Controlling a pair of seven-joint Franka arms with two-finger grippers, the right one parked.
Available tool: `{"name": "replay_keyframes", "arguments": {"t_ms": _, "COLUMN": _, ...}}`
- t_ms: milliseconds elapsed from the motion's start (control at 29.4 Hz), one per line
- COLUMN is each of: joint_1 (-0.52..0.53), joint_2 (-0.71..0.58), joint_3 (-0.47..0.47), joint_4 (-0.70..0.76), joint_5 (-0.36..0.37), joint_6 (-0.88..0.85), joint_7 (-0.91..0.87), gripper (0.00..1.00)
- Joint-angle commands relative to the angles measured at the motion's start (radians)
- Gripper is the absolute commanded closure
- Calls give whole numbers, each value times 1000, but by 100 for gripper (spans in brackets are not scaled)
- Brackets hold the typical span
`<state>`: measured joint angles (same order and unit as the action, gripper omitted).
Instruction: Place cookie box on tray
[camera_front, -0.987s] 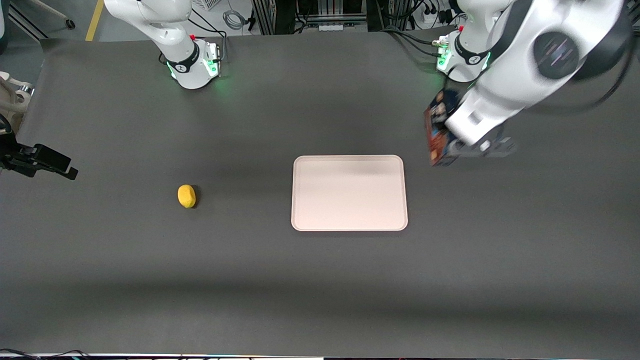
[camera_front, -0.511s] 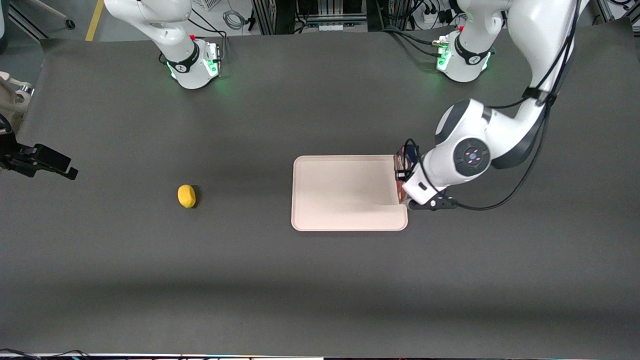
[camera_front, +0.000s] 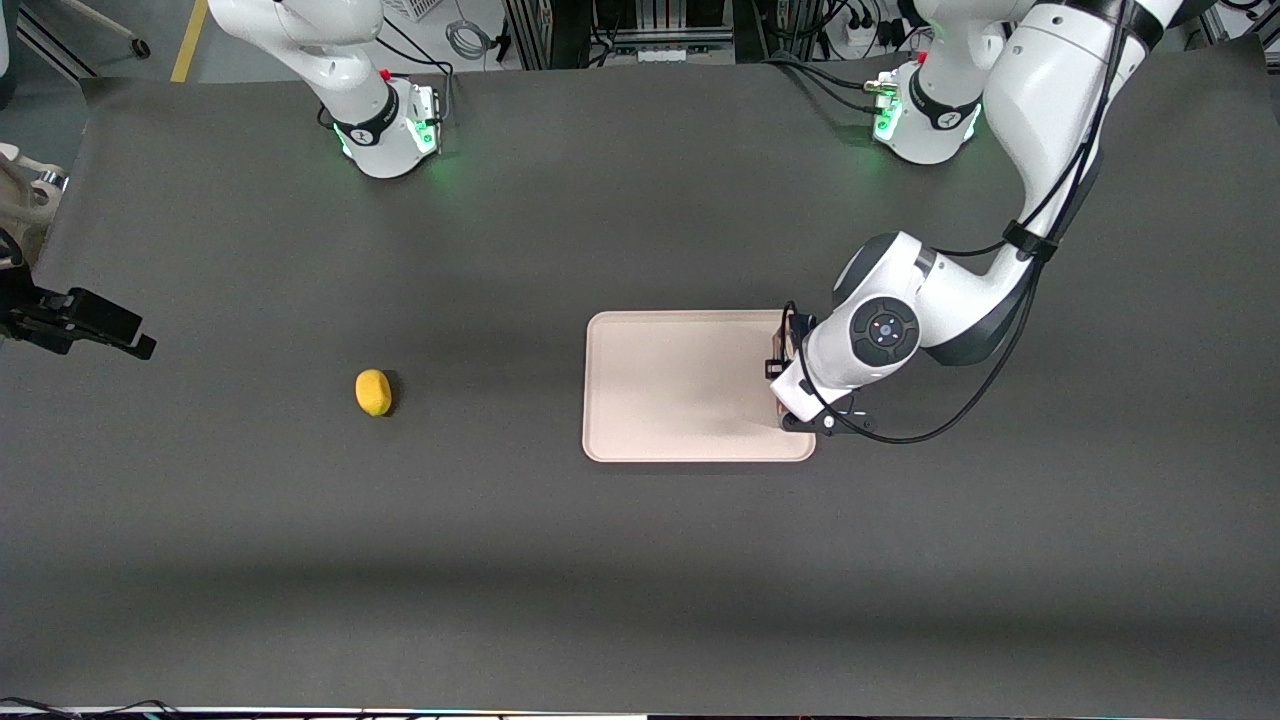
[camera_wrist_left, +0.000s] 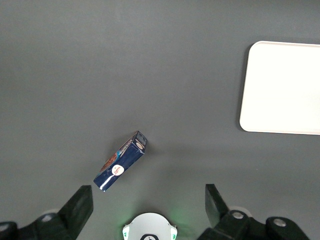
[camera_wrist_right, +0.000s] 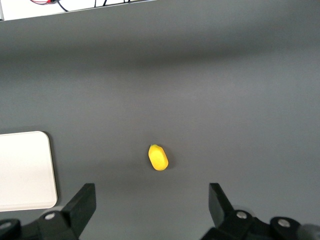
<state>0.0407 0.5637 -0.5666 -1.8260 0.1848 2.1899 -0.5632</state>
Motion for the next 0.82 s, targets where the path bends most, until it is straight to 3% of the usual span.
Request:
{"name": "replay_keyframes", "arguments": {"t_ms": 0, "joint_1": 7, "joint_2": -65, "joint_3": -1, "joint_4": 28, "joint_5": 12, "joint_6": -86, "joint_7": -21, "gripper": 0}}
{"name": "replay_keyframes", "arguments": {"t_ms": 136, "joint_1": 16, "joint_2": -151, "joint_3": 4, "joint_4": 68, "joint_5": -10, "joint_6": -237, "joint_7": -14, "gripper": 0}}
{"name": "replay_keyframes", "arguments": {"t_ms": 340, "joint_1": 30, "joint_2": -297, "joint_3": 51, "joint_4": 175, "joint_5": -110, "joint_6": -497, "joint_7": 29, "gripper": 0}}
{"name": "replay_keyframes", "arguments": {"t_ms": 579, "joint_1": 33, "joint_2": -508, "joint_3": 204, "joint_4": 284, "joint_5": -166, "joint_6": -810, "joint_7": 167, "gripper": 0}}
{"name": "replay_keyframes", "arguments": {"t_ms": 783, "joint_1": 38, "joint_2": -679, "joint_3": 348, "joint_4": 254, "joint_5": -166, "joint_6": -941, "joint_7": 362, "gripper": 0}}
